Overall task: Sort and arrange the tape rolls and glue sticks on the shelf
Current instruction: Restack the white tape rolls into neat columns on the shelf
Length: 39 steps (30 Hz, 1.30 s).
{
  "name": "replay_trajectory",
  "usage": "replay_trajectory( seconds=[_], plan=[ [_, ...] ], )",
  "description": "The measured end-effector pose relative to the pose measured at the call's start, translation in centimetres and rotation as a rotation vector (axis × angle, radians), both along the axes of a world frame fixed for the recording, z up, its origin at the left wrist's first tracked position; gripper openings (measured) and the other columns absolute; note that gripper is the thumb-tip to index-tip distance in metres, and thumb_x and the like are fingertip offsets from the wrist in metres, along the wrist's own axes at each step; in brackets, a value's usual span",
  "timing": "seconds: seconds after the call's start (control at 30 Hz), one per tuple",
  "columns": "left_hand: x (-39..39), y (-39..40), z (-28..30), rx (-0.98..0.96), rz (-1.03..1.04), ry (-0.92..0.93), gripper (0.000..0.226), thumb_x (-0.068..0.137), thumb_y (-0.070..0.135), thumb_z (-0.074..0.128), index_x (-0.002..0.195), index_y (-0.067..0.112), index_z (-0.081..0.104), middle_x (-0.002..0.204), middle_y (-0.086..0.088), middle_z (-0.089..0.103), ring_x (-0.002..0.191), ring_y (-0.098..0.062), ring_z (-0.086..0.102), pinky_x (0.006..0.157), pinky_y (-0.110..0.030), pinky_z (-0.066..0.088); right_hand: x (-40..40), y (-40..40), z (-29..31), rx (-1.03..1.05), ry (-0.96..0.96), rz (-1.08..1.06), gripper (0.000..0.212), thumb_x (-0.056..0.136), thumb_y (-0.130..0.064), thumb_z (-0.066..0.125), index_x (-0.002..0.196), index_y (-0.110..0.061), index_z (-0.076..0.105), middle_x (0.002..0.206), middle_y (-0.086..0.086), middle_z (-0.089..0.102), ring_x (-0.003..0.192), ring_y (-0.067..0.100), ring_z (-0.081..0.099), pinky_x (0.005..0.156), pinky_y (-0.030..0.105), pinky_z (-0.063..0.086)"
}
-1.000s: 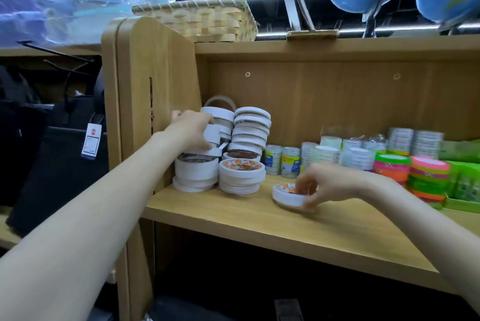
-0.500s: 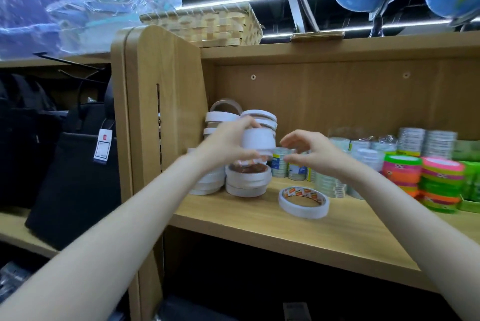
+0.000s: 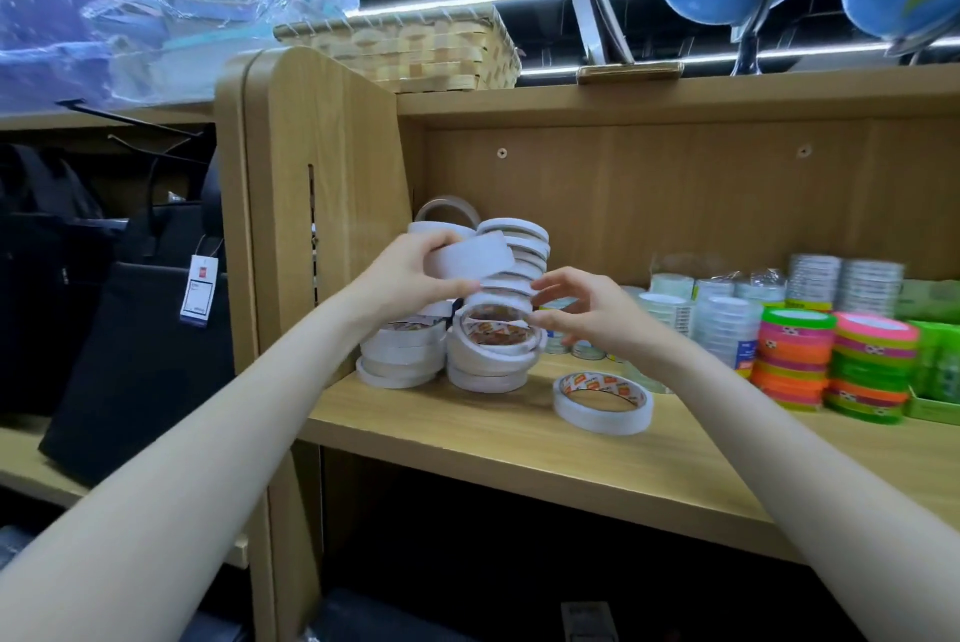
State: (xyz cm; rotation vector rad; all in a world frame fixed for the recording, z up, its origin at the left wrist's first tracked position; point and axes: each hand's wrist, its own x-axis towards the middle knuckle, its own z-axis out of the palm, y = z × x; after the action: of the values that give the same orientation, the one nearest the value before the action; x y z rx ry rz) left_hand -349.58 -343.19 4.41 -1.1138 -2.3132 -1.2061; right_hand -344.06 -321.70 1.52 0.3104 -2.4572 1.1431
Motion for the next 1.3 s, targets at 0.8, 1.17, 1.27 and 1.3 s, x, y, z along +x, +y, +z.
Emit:
replay_trajectory(
  seconds=[0.8, 1.17, 1.27, 1.3],
  plan=[
    [0.3, 1.4, -3.2, -0.198, 0.141, 0.198, 0.046, 0.081, 0.021, 0.070, 0.123, 0.014, 0.054, 0.124, -0.003, 0.049, 0.123, -0.021, 0.034, 0.099, -0.029, 0.027, 6.7, 3.6, -0.2, 0.842, -0.219, -0.233, 0.014, 0.081, -0.022, 0.070, 0.092, -0.012, 0.072, 0.091, 0.001, 0.071, 0.084, 0.014, 0.061, 0.071, 0.022, 0.043],
    [-0.3, 1.1, -4.1, -0.102, 0.087, 0.268, 0.045, 0.077, 0.026, 0.074, 0.117, 0.013, 0.058, 0.121, -0.003, 0.050, 0.114, -0.015, 0.043, 0.085, -0.017, 0.026, 2.0, -0.9, 1.7, 0.453, 0.128, -0.057, 0.058, 0.082, -0.015, 0.069, 0.134, -0.020, 0.043, 0.125, -0.010, 0.045, 0.101, 0.012, 0.052, 0.080, 0.015, 0.039],
    [-1.0, 1.4, -4.8, -0.093, 0.052, 0.194, 0.051, 0.076, 0.024, 0.076, 0.121, 0.019, 0.053, 0.124, -0.001, 0.045, 0.116, -0.013, 0.042, 0.090, -0.017, 0.028, 0.8, -1.2, 1.6, 0.506, 0.055, -0.034, 0.053, 0.083, -0.017, 0.068, 0.131, -0.021, 0.046, 0.121, -0.011, 0.044, 0.101, 0.011, 0.051, 0.084, 0.018, 0.038],
    [-1.2, 1.2, -5.1, -0.070, 0.067, 0.168, 0.055, 0.075, 0.024, 0.077, 0.123, 0.020, 0.050, 0.126, 0.000, 0.043, 0.116, -0.010, 0.040, 0.093, -0.018, 0.028, 0.3, -1.1, 1.5, 0.552, 0.017, -0.041, 0.047, 0.084, -0.019, 0.068, 0.127, -0.019, 0.051, 0.119, -0.008, 0.047, 0.102, 0.013, 0.052, 0.085, 0.021, 0.038]
  ],
)
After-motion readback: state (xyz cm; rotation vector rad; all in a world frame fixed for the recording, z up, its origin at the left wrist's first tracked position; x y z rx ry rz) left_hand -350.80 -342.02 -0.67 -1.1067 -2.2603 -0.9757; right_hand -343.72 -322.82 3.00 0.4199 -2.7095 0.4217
